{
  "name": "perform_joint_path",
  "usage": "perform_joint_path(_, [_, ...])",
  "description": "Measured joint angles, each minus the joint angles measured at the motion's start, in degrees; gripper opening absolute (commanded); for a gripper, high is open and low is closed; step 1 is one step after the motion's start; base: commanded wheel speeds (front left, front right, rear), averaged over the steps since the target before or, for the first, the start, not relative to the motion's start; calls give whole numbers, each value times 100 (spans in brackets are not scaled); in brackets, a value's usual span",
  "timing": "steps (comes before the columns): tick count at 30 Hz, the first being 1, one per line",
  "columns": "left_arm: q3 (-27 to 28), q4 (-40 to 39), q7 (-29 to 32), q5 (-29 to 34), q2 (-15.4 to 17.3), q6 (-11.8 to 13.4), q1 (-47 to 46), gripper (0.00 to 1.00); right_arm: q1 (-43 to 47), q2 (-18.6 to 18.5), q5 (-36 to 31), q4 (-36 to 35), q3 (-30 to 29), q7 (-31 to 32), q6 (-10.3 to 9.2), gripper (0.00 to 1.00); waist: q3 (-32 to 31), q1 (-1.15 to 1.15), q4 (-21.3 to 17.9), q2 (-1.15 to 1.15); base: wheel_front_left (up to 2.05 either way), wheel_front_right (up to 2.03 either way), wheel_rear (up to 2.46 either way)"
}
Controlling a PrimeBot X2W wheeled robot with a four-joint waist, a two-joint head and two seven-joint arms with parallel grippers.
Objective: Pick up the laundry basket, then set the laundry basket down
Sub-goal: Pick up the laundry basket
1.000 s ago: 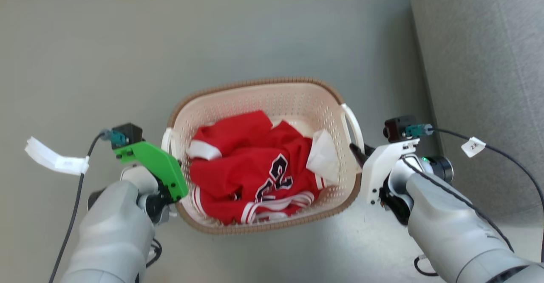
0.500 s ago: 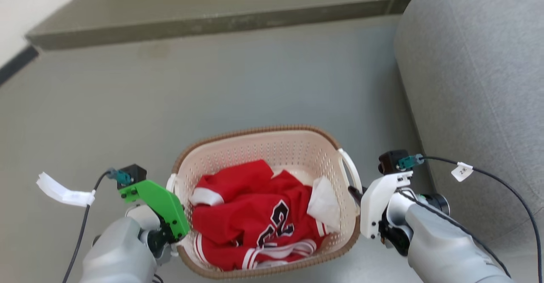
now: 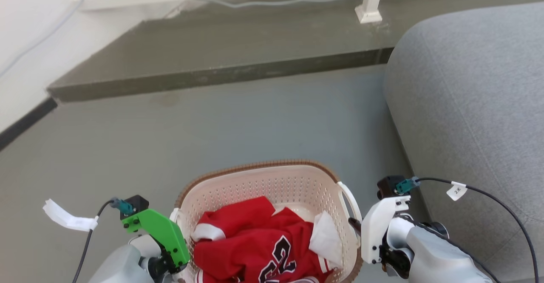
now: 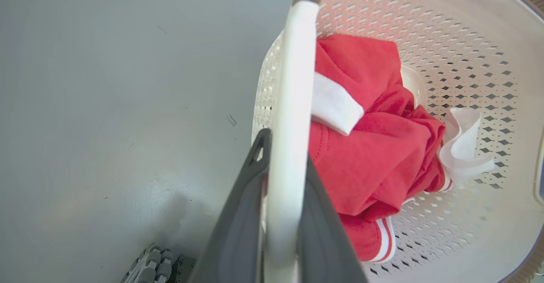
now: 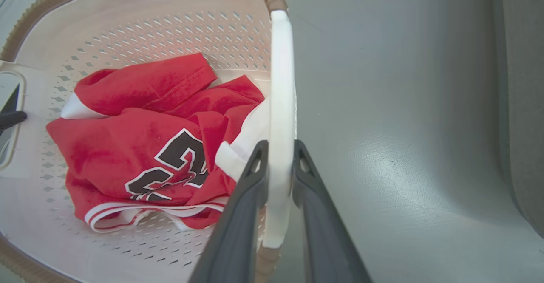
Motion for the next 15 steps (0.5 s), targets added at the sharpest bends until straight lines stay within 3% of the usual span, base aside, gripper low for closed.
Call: perform_joint_path(15, [-35,14,250,-196,1,0,271,0,164,1,236,79,73,327,0,0,-530,0,-94,0,0,0,0])
